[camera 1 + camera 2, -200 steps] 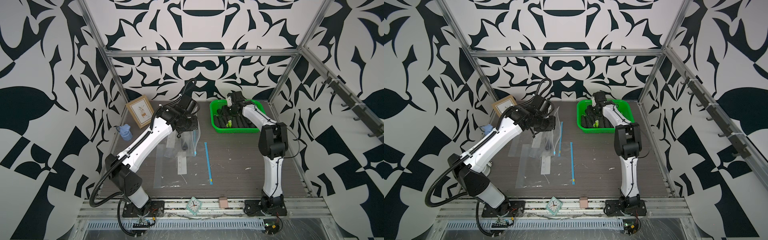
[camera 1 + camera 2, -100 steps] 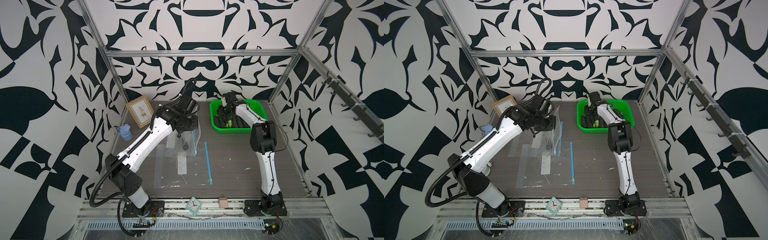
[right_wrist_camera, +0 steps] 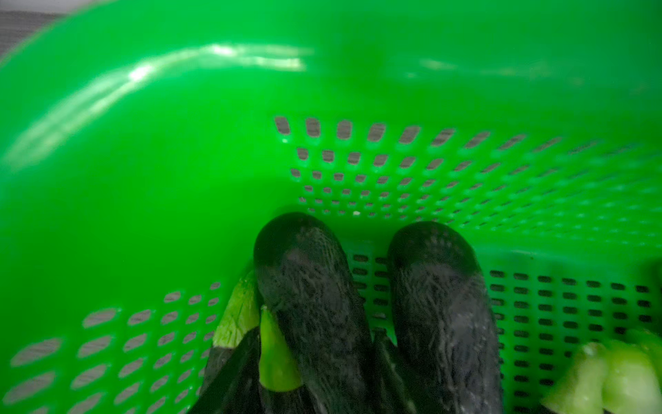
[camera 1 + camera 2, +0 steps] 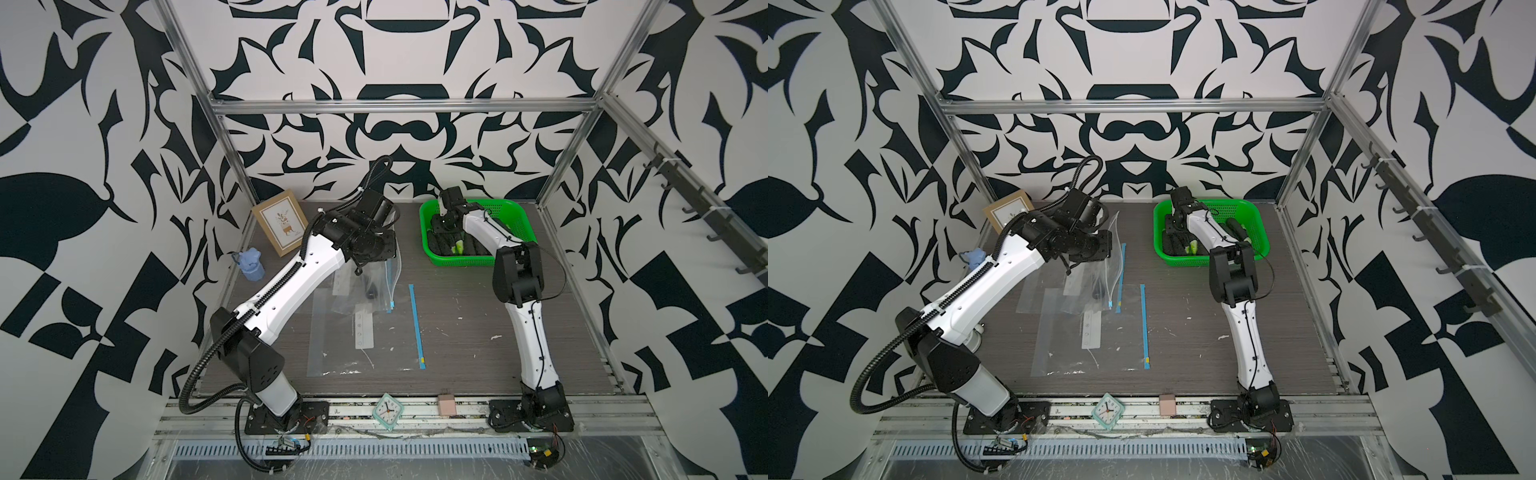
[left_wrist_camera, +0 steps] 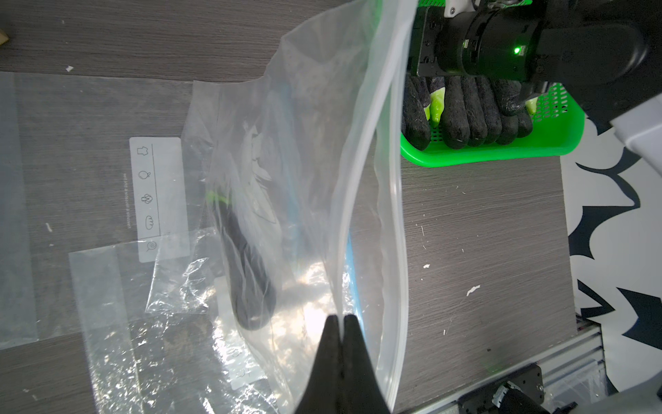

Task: Place the eggplant in a zip-top bag and seal the zipper
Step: Pick up the eggplant from the basket.

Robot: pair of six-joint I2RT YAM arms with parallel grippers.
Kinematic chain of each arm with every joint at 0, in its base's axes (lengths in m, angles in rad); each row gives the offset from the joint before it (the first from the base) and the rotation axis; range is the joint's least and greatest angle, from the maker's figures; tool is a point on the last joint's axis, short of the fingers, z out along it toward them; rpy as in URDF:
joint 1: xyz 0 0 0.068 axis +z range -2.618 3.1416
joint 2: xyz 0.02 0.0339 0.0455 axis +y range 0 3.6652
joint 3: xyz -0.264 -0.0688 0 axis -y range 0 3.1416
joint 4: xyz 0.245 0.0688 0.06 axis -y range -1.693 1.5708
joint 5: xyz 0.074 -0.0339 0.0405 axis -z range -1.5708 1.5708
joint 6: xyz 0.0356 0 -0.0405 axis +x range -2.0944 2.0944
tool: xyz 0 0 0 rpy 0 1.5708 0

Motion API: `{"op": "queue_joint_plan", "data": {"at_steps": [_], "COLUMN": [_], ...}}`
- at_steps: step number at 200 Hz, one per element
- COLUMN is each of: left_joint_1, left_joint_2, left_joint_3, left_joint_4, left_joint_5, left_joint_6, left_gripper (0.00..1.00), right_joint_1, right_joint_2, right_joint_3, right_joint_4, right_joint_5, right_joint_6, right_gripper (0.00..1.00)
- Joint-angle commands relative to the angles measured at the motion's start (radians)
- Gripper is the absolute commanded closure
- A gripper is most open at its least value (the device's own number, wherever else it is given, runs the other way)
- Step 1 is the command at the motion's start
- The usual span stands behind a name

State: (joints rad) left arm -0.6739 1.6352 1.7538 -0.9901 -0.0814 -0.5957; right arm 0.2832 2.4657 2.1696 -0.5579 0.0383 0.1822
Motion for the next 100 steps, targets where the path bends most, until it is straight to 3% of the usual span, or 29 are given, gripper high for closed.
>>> {"op": "queue_joint_plan", "data": {"at_steps": [1,40,64,100], "left_joint_1": [0.005,0.004,0.005,0.005], "left_joint_2": [0.013,0.015,0.014,0.013], "left_joint_3": [0.011,0.006,0.004,-0.003], "left_joint_4": [-0.007,0.003,0.005,0.011], "left_joint_5": [0.008,0.017,0.021,0.025], "left_joint_6": [-0.012,-0.016,-0.017,-0.019], "left_gripper": [1.0,1.0,1.0,1.0], "right_joint_1": [0.008,0.016,0.016,0.016], "right_joint_2": [0.01,0.021,0.034,0.037], "right_joint_3": [0.069,0.063,0.079,0.048], "right_joint_4": [0.011,0.034,0.02,0.034], "right_joint_5": [0.03,0.042,0.032,0.018], "right_joint_6": [-0.01,-0.01,-0.019,-0.021], "right_gripper": [0.49,0.58,0.48,0.45]}}
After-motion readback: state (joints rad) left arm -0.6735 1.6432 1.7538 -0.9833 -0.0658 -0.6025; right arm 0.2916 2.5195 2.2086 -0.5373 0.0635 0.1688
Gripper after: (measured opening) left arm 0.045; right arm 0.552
